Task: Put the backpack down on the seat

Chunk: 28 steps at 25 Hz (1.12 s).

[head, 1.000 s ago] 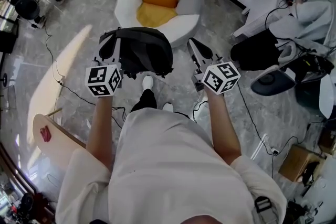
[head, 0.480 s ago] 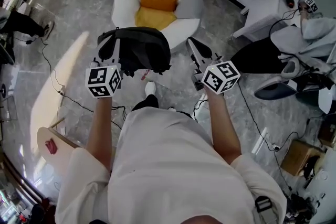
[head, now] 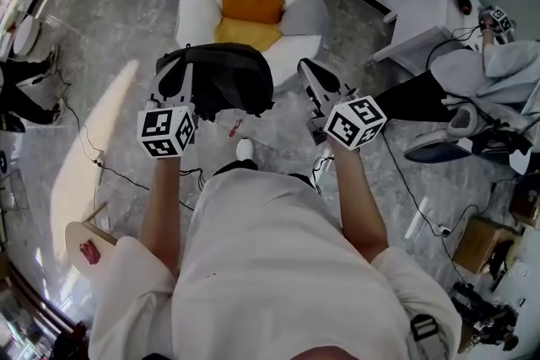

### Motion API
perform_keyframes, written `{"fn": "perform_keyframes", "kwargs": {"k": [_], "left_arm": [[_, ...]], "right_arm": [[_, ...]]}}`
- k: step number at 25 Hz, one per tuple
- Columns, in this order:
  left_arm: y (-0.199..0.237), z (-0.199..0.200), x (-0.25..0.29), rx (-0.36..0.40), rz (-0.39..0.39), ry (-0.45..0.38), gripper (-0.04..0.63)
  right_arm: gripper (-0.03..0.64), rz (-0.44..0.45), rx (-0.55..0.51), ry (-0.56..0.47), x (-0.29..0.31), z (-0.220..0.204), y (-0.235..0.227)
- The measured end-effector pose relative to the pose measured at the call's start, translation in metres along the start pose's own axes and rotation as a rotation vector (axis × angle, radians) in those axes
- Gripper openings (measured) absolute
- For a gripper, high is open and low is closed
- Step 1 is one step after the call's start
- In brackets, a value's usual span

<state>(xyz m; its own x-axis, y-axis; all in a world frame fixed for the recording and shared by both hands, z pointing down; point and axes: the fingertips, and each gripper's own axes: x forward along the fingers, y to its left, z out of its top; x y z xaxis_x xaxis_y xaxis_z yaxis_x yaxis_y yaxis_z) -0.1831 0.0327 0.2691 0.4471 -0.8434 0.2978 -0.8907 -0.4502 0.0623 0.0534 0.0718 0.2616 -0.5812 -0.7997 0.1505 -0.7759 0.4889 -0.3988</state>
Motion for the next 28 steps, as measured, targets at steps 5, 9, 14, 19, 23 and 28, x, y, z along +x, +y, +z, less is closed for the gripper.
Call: {"fn": "perform_keyframes", "kwargs": {"k": [5, 9, 14, 19, 23, 28], "left_arm": [[0.012, 0.011, 0.015, -0.004, -0.015, -0.005, 0.044], [0.03, 0.013, 0.022, -0.001, -0.03, -0.008, 0.044], [0.045, 0.008, 0.029, -0.006, -0.041, -0.006, 0.044], [0.057, 0.007, 0.034, -0.006, -0.037, -0.005, 0.044], [0.06, 0.007, 0.036, -0.009, -0.031, -0.002, 0.044], [0.064, 0.008, 0.037, -0.007, -0.015, -0.005, 0.044]], "right_arm": [[0.023, -0.015, 0.012, -0.003, 0.016, 0.01, -0.005], [0.023, -0.022, -0.02, 0.017, 0.038, 0.007, 0.0], [0.023, -0.019, -0.033, 0.028, 0.057, 0.003, 0.006], [0.023, -0.02, -0.036, 0.045, 0.067, 0.003, 0.008], [0.023, -0.019, -0.039, 0.052, 0.069, 0.003, 0.008], [0.023, 0.003, -0.029, 0.048, 0.078, 0.002, 0.004]]}}
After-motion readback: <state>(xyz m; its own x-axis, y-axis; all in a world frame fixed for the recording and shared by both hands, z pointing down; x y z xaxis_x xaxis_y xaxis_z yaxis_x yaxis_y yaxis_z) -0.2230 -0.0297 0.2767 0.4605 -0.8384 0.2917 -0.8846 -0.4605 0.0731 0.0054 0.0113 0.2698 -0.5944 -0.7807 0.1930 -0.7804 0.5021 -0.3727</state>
